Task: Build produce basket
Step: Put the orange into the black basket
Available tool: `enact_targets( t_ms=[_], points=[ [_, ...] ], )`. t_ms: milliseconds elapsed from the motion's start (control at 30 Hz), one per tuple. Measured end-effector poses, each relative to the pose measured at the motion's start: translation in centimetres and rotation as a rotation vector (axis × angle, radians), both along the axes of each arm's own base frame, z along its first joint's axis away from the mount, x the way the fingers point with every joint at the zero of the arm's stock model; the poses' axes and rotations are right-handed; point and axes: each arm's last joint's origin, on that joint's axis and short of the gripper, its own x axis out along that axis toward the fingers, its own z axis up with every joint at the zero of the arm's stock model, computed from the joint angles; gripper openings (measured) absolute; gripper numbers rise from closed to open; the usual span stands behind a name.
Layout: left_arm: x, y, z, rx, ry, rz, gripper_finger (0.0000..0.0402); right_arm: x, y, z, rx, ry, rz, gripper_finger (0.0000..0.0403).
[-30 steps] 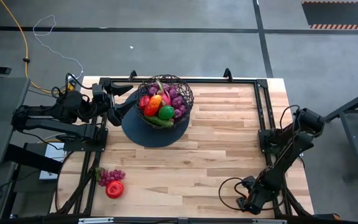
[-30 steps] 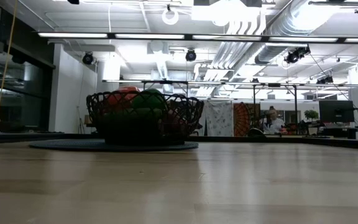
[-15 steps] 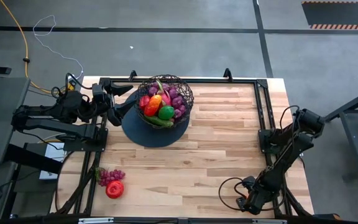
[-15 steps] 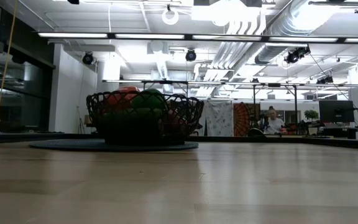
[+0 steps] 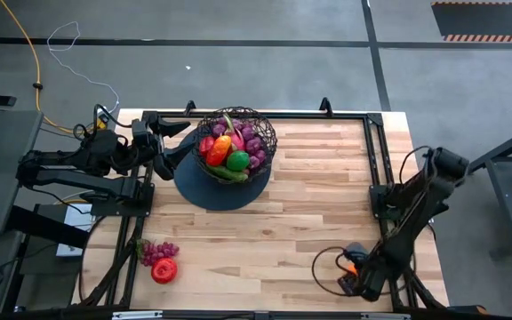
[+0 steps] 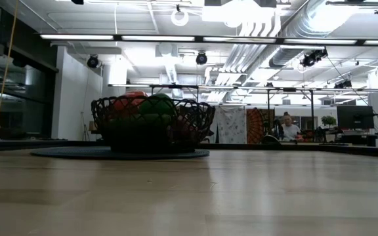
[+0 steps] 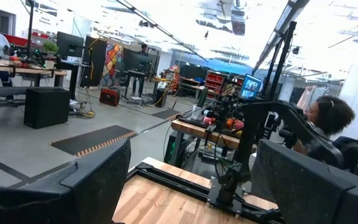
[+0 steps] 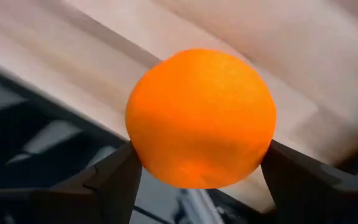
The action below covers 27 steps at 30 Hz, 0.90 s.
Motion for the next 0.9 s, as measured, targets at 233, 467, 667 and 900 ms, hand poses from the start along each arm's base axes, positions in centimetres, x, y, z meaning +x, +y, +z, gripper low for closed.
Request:
enact_targets(
  t_ms=[233,467,667,900],
  points=[
    [0.0,0.0,0.0,0.0,0.0,0.0,0.0339,2.5,-5.0,4.7,-0.135,-0.429,-0.038,0.0282],
    [0.0,0.0,0.0,0.0,-0.001,0.0,0.0339,6.2,-11.5,8.6,-0.314,-0.758,0.056,0.0282],
    [0.0,0.0,0.0,-0.023,-0.012,-0.004,0.0339,9.4,-16.7,11.2,-0.478,-1.027,0.154,0.0282],
    [0.0,0.0,0.0,-0.048,-0.025,-0.001,0.0339,11.0,-21.6,13.3,-0.655,-1.239,0.205,0.0282]
  ],
)
